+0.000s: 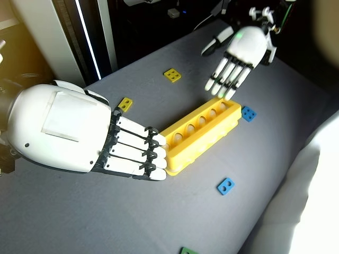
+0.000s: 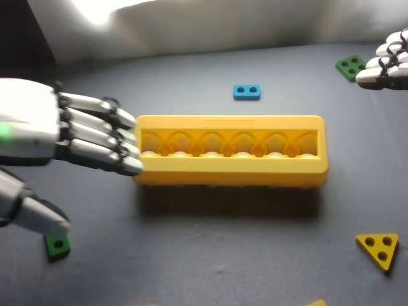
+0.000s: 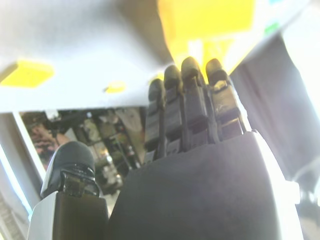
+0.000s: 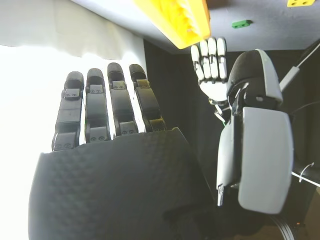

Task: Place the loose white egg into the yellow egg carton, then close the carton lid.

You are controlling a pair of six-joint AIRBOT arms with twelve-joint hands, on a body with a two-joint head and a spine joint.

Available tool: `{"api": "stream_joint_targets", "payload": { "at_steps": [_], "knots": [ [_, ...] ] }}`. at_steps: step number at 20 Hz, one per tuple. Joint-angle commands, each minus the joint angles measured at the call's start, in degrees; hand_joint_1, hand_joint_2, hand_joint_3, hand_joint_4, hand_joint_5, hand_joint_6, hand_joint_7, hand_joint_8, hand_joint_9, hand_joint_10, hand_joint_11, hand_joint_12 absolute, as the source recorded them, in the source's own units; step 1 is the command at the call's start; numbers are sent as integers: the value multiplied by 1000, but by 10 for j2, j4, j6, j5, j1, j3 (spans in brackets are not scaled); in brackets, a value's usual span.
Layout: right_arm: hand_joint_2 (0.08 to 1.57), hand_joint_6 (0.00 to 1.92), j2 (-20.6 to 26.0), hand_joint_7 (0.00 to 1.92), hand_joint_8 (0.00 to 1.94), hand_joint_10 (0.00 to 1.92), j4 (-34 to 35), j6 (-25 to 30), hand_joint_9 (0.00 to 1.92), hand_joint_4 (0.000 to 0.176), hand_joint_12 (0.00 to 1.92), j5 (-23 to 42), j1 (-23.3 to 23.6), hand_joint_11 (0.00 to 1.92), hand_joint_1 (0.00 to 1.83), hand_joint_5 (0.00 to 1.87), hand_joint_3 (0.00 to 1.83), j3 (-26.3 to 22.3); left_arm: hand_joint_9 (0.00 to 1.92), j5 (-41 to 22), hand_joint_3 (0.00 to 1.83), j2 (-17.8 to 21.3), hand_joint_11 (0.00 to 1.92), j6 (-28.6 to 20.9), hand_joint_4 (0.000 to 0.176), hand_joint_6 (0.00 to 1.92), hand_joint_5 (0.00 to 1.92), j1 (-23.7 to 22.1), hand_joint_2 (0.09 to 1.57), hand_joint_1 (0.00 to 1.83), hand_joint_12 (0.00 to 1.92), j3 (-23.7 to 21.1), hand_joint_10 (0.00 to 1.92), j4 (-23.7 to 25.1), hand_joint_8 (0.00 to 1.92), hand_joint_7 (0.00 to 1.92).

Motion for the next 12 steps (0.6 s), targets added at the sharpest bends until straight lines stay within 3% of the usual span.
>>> {"api": "stream_joint_targets", "payload": {
  "at_steps": [1, 5, 7, 12],
  "knots": [
    [1010, 5, 9, 69, 2, 2, 20, 1, 6, 0, 0, 4, 5, 0, 241, 80, 8, 0, 230, -43, 1, 14, 0, 1, 0, 2, 235, -3, 1197, 0, 269, -2, 2, -38, 2, 266],
    [1008, 6, 10, 70, 4, 0, 20, 1, 0, 0, 0, 4, 5, 0, 268, 83, 3, -1, 260, -81, 0, 58, 0, 2, 0, 4, 265, -3, 1197, 0, 371, -15, 6, -37, 5, 295],
    [1025, 4, 10, 68, 2, 0, 20, 1, 0, 0, 0, 5, 5, 0, 261, 82, 8, -2, 235, -91, 0, 74, 0, 2, 0, 1, 236, -4, 1196, 0, 285, -19, 1, -37, 2, 267],
    [1009, 11, 13, 98, 7, 6, 20, 1, 24, 0, 4, 5, 3, 4, 247, 118, 0, -3, 244, -91, 0, 101, 0, 2, 0, 3, 257, 1, 1197, 0, 345, -36, 1, -31, 1, 276]
  ]
}}
